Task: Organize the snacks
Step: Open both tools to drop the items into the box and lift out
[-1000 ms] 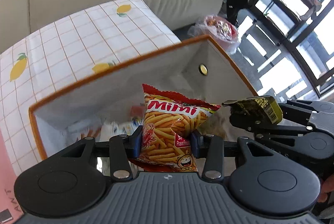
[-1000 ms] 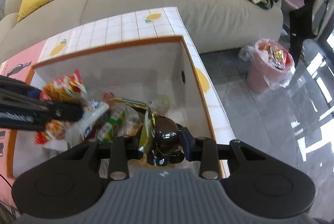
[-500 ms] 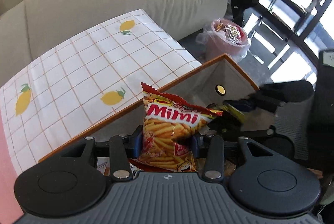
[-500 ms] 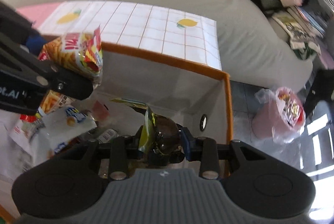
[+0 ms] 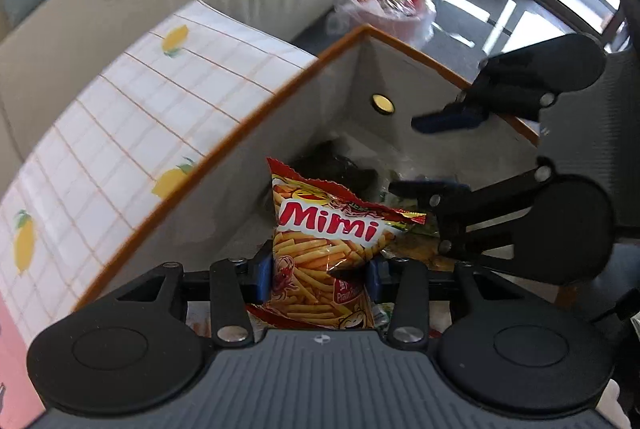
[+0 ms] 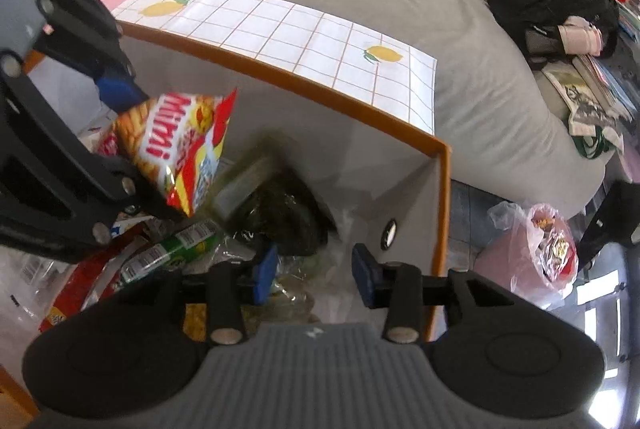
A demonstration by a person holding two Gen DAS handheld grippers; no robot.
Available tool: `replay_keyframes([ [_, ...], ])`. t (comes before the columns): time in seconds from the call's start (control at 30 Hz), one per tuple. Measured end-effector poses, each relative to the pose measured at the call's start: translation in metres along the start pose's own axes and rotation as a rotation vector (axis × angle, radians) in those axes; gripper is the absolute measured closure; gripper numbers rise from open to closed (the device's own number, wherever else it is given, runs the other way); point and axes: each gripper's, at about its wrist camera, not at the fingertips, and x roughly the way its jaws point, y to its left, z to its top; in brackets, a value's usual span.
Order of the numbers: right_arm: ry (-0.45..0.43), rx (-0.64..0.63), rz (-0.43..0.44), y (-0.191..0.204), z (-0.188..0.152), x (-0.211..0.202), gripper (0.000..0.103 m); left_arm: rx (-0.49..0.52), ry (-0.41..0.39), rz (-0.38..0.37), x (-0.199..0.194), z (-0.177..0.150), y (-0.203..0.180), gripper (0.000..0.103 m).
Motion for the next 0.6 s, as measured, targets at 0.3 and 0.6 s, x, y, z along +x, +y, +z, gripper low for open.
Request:
replay_keyframes([
  [0.3,-0.007,0.042,0.030,-0.002,-0.010,-0.014,0.057,0.039,0.021,0.047,0.018,0.007,-0.011,0.052],
  [0.6,0.018,0.051,0.033,0.004,-0.012,-0.013,0.055,0.017,0.017,0.060,0.008,0.004,-0.007,0.029],
])
